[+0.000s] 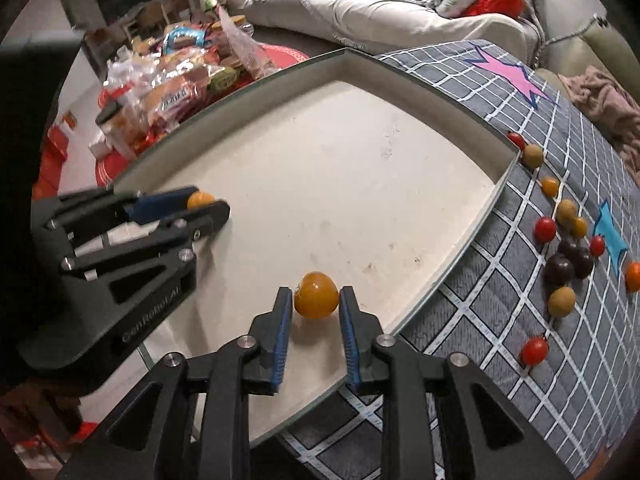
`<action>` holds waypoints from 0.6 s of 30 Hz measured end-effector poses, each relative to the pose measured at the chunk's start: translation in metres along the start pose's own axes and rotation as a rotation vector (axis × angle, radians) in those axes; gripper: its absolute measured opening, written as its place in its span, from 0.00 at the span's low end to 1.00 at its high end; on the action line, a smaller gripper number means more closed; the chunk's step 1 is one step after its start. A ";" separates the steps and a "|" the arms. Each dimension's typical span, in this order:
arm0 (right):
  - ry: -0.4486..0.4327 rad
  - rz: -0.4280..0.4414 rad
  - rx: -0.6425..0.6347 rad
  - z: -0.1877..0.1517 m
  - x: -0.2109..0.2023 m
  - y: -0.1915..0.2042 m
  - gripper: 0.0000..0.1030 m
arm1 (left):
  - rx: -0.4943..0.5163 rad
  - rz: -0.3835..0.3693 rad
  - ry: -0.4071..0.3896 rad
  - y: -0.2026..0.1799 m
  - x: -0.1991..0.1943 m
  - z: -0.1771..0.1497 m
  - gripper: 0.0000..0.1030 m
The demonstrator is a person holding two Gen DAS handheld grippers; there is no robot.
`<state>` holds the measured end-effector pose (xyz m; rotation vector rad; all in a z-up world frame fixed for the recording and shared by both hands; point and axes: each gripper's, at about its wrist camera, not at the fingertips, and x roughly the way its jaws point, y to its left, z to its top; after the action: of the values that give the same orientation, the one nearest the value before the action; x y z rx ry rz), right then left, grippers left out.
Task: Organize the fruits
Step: 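Carry the kumquat over the white tray and open the right gripper, then grasp the red cherry tomato on the cloth with the right gripper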
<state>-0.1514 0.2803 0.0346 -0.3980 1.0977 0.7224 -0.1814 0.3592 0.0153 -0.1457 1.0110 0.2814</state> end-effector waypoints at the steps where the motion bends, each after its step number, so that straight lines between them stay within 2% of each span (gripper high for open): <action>1: -0.007 -0.001 -0.010 0.000 -0.001 0.001 0.45 | -0.001 0.001 -0.001 0.000 0.001 0.001 0.32; 2: -0.019 -0.004 -0.018 0.001 -0.004 0.002 0.52 | -0.005 0.006 0.001 0.001 0.002 0.002 0.65; 3: -0.027 -0.033 -0.028 0.002 -0.005 0.004 0.58 | -0.020 0.014 -0.006 0.003 0.000 0.003 0.77; 4: -0.043 -0.061 -0.039 0.002 -0.009 0.005 0.68 | -0.039 0.039 -0.031 0.006 -0.002 0.003 0.82; 6: -0.066 -0.050 -0.035 0.002 -0.018 0.002 0.76 | -0.059 0.030 -0.053 0.011 -0.006 0.005 0.82; 11: -0.120 -0.069 0.012 -0.008 -0.045 -0.019 0.78 | -0.075 0.001 -0.039 0.006 -0.014 0.009 0.82; 18: -0.139 -0.144 0.213 -0.037 -0.072 -0.104 0.78 | 0.004 -0.082 -0.082 -0.047 -0.043 0.013 0.82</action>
<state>-0.1219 0.1594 0.0782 -0.2388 0.9925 0.4932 -0.1779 0.3108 0.0581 -0.1698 0.9216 0.2088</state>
